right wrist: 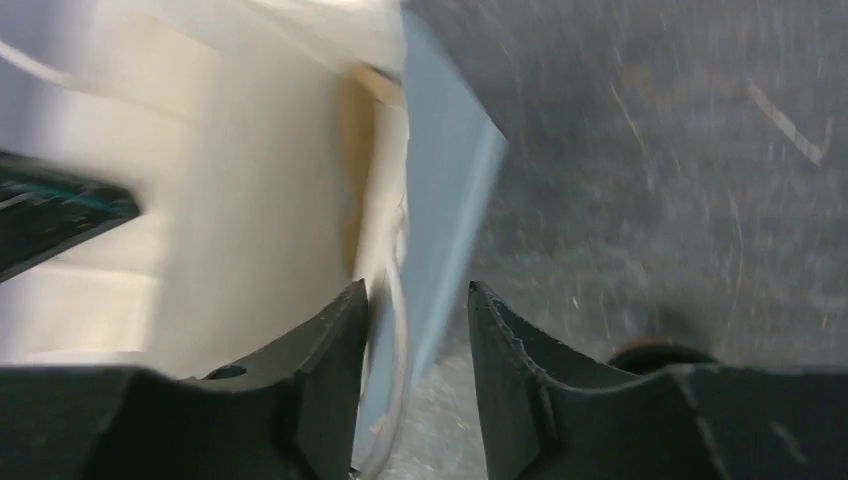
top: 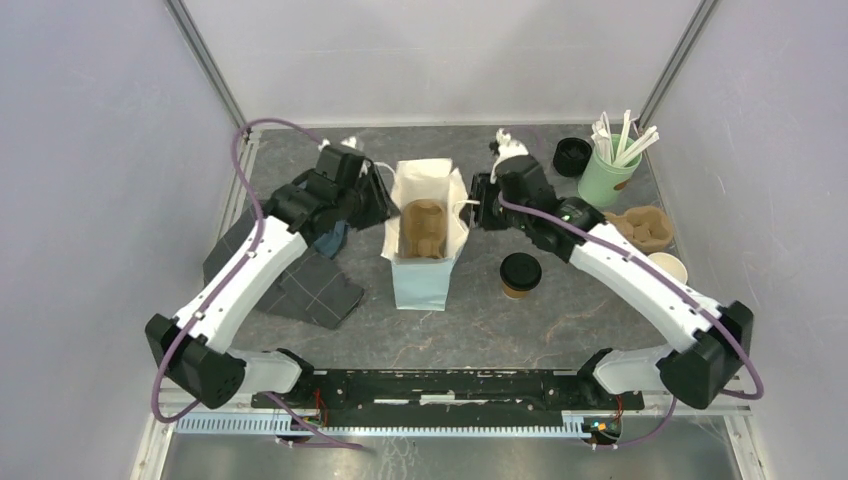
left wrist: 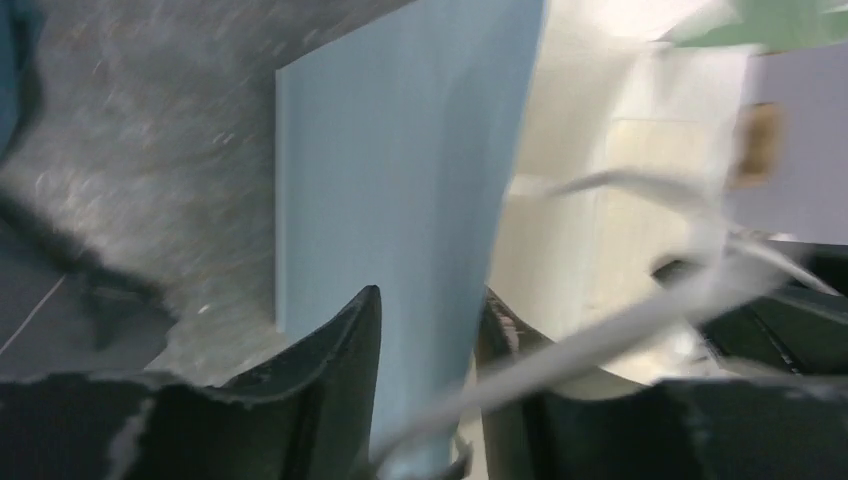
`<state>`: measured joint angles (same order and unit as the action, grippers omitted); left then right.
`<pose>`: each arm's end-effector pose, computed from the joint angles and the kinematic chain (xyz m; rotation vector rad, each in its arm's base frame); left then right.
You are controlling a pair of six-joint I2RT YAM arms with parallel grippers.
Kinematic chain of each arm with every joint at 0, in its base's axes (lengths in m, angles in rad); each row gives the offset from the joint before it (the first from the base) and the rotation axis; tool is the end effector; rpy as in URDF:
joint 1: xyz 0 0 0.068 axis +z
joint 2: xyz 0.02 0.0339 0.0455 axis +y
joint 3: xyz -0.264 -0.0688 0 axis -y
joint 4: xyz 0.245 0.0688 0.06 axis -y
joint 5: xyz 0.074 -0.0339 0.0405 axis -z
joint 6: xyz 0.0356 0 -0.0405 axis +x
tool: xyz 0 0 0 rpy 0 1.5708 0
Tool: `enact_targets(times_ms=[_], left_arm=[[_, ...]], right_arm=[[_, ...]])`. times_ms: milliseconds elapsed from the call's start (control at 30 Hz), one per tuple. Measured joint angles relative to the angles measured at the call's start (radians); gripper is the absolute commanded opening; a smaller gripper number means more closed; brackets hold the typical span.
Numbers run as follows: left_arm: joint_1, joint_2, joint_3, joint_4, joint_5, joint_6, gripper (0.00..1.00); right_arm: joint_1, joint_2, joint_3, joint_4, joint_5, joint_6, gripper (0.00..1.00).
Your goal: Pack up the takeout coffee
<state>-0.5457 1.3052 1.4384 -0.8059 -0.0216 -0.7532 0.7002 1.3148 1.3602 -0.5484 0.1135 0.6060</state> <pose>0.2323 -0.1401 0.3920 -0.2535 2.3178 -0.6594 0.2251 0.1844 0.3872 -0.0290 2.1423 0.6726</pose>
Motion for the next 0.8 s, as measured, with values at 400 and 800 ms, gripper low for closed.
enact_targets(times_ms=[400, 800], left_arm=[[0.067, -0.039, -0.062, -0.017, 0.049, 0.043, 0.87], [0.067, -0.002, 0.017, -0.04, 0.027, 0.102, 0.79]], right_arm=[[-0.032, 0.062, 0.063, -0.024, -0.038, -0.104, 0.73], [-0.032, 0.08, 0.133, -0.097, -0.064, -0.122, 0.92]])
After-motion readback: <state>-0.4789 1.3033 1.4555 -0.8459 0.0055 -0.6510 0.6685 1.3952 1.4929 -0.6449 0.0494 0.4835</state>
